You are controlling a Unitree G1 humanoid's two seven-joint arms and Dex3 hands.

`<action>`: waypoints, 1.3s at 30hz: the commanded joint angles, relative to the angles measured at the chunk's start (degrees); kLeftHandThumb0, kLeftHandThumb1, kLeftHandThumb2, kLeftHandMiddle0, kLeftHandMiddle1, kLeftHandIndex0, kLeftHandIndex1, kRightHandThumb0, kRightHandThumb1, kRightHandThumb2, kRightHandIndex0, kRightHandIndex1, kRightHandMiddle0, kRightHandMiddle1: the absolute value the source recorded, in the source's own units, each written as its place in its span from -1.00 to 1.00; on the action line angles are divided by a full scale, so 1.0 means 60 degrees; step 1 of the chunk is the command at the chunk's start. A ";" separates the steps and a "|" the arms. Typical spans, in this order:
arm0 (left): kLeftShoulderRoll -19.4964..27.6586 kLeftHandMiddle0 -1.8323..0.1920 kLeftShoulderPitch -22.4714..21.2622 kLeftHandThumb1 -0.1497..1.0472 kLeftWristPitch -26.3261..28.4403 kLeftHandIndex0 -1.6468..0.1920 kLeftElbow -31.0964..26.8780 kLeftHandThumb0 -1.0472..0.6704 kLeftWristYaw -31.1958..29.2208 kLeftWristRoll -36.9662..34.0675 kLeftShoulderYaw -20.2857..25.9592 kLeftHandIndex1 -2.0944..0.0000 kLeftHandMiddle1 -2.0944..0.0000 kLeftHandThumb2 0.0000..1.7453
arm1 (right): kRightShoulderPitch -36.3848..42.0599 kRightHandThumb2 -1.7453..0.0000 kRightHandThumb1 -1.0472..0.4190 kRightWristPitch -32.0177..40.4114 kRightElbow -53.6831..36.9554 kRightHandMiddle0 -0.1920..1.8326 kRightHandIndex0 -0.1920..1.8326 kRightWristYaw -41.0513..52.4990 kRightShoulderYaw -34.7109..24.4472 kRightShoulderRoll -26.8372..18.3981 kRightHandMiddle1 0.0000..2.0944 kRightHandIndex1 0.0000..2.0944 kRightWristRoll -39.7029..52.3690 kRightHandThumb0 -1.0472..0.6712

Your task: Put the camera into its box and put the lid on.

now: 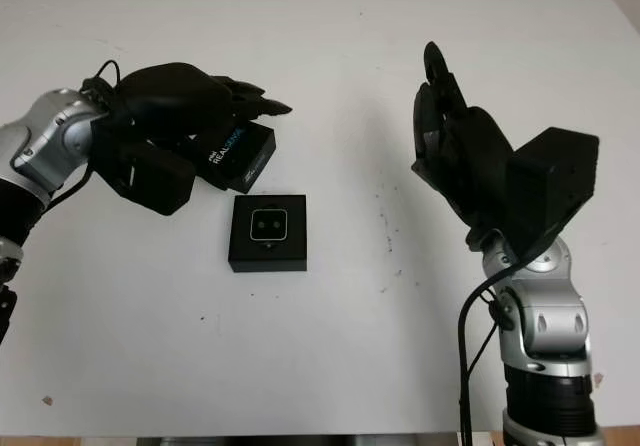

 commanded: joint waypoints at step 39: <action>0.0707 0.52 0.0427 1.00 0.2836 0.62 -0.3267 -0.15 -0.2736 -0.3062 0.1985 -0.71 -0.81 -0.82 | 0.0201 0.12 -1.00 -0.0469 -0.0062 -1.00 -1.00 -0.0145 0.0151 0.0240 -1.00 -1.00 -0.0329 -0.56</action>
